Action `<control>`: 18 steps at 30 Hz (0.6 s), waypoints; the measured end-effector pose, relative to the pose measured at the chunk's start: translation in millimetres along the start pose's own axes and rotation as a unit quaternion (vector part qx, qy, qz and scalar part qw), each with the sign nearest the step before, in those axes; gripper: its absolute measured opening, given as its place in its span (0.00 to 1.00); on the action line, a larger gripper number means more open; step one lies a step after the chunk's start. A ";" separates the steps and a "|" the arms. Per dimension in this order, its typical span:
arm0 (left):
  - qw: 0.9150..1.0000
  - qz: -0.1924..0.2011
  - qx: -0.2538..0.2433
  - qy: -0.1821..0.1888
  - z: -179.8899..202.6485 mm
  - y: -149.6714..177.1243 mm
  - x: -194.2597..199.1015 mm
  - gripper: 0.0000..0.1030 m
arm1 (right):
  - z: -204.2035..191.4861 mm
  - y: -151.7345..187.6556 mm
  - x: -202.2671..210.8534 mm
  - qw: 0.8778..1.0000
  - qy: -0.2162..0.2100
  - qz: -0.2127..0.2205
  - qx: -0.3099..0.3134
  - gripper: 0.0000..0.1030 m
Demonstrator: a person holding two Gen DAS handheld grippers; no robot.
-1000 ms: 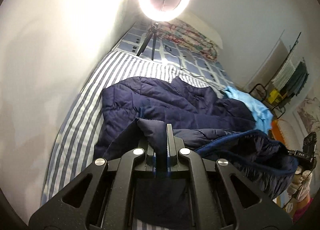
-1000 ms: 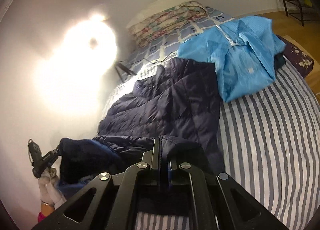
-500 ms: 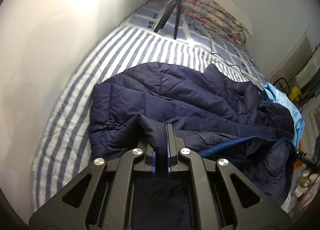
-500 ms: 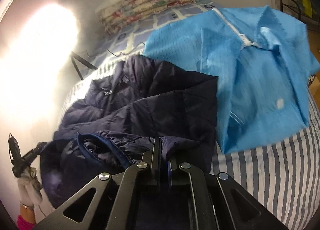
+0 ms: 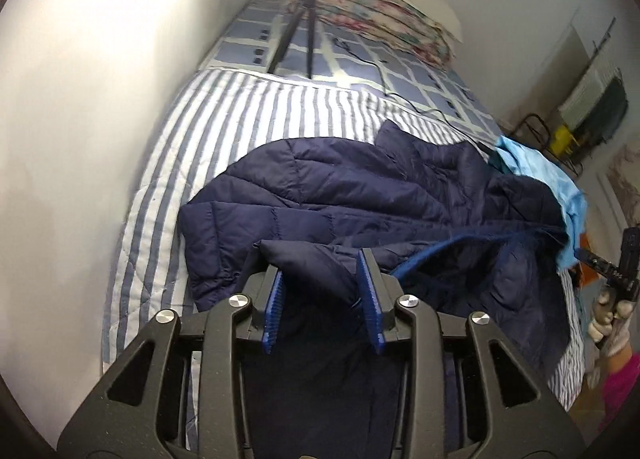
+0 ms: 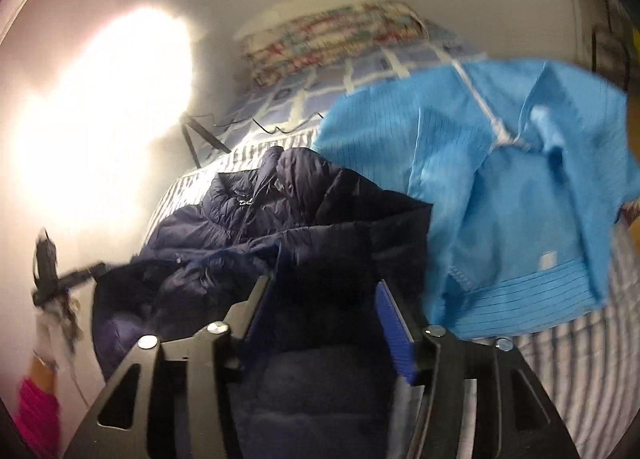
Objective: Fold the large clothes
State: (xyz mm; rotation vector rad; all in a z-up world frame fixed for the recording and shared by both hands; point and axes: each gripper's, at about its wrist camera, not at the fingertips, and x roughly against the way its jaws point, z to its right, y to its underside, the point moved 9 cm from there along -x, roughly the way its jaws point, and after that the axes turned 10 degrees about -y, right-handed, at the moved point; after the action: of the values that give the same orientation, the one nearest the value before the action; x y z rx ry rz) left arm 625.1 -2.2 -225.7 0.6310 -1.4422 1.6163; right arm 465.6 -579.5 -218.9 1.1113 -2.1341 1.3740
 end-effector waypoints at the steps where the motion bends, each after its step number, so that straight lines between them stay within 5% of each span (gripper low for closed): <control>1: 1.000 -0.018 0.014 0.014 -1.1 1.9 -4.5 0.56 | -3.8 4.4 -1.6 1.000 0.002 -0.004 0.016 0.55; 2: 0.999 -0.035 0.022 0.020 -1.6 4.1 -9.5 0.68 | -7.8 9.0 -5.4 0.999 0.012 -0.010 0.038 0.55; 5: 0.996 -0.062 0.055 0.042 -6.2 1.3 -17.5 0.68 | -13.9 14.0 -19.3 0.997 0.038 -0.022 0.070 0.55; 8: 0.993 -0.016 0.099 0.061 -16.7 -13.1 -0.9 0.68 | -13.0 12.5 -29.4 0.996 0.050 -0.023 0.077 0.55; 11: 0.998 0.046 -0.023 -0.038 -11.6 -14.2 10.6 0.68 | -11.5 9.5 -36.8 0.994 0.060 -0.025 0.086 0.55; 14: 0.974 0.048 -0.177 -0.130 6.9 7.8 -1.9 0.68 | -13.6 3.6 -43.9 0.993 0.063 -0.019 0.098 0.55; 16: 0.960 0.036 -0.232 -0.152 17.5 20.9 -16.2 0.68 | -15.7 1.0 -47.1 0.993 0.062 -0.015 0.104 0.56; 18: 0.955 0.031 -0.247 -0.159 22.2 25.5 -25.4 0.68 | -17.4 -2.2 -52.0 0.991 0.067 -0.017 0.112 0.59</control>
State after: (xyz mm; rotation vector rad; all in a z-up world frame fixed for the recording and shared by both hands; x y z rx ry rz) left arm 612.6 -29.4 -255.5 0.5679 -2.0302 1.1572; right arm 497.8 -542.9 -244.2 1.0961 -1.8947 1.6540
